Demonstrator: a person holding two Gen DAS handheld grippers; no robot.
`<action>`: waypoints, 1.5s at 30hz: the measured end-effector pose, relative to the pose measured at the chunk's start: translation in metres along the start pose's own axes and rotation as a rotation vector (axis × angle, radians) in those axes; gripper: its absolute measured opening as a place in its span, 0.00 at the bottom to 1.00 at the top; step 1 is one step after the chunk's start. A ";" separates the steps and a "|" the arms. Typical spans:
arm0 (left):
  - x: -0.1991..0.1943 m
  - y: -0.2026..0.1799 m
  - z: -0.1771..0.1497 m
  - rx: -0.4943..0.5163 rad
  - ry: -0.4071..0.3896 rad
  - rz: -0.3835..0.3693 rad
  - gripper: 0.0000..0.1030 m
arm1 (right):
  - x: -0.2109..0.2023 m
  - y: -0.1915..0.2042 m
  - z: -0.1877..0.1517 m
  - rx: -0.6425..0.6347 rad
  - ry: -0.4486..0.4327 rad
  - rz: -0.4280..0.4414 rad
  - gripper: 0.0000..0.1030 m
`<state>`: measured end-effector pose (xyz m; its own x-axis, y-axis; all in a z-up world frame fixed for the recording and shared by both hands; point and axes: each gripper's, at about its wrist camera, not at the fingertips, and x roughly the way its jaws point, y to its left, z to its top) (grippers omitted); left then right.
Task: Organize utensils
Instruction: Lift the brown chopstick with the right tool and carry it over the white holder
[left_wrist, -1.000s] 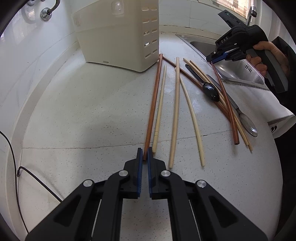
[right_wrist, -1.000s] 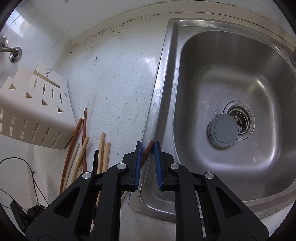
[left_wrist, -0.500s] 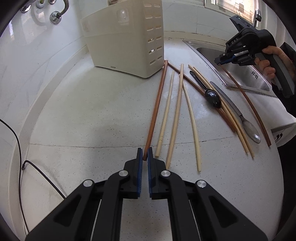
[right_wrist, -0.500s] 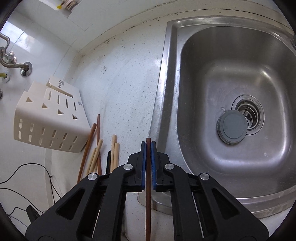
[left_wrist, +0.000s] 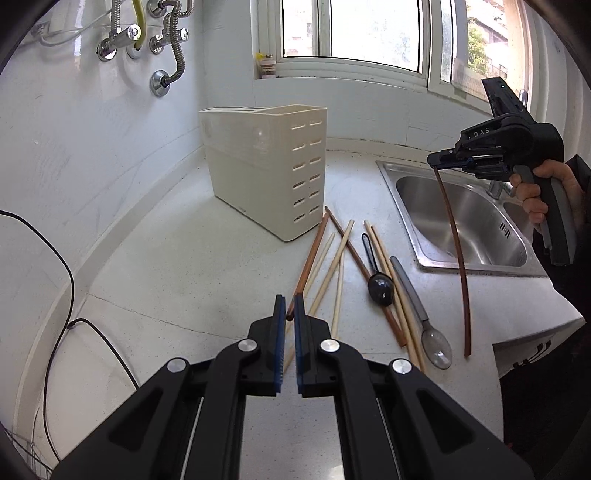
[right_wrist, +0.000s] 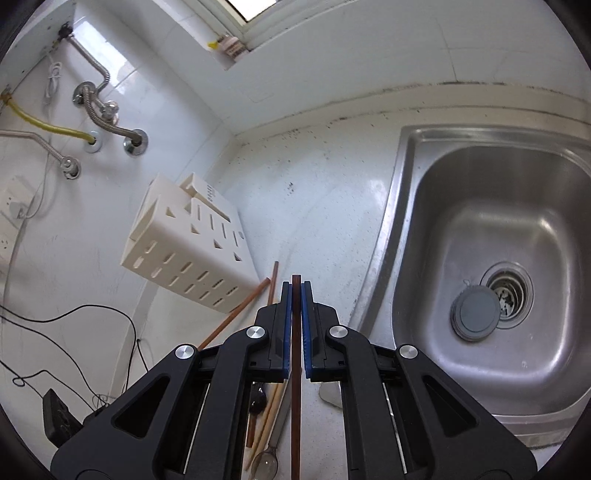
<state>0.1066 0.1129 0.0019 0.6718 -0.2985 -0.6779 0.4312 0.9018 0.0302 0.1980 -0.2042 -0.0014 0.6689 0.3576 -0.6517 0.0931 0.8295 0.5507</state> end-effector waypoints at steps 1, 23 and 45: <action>-0.003 -0.004 0.002 -0.008 -0.013 0.013 0.04 | -0.005 0.003 0.002 -0.015 -0.007 0.014 0.05; -0.024 -0.043 0.110 -0.239 -0.223 0.231 0.04 | -0.057 0.073 0.044 -0.439 -0.192 0.163 0.04; -0.075 -0.024 0.194 -0.281 -0.347 0.193 0.04 | -0.092 0.118 0.118 -0.544 -0.251 0.273 0.04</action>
<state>0.1629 0.0532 0.1948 0.9052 -0.1609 -0.3934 0.1316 0.9862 -0.1006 0.2347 -0.1901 0.1849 0.7734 0.5294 -0.3485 -0.4461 0.8453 0.2940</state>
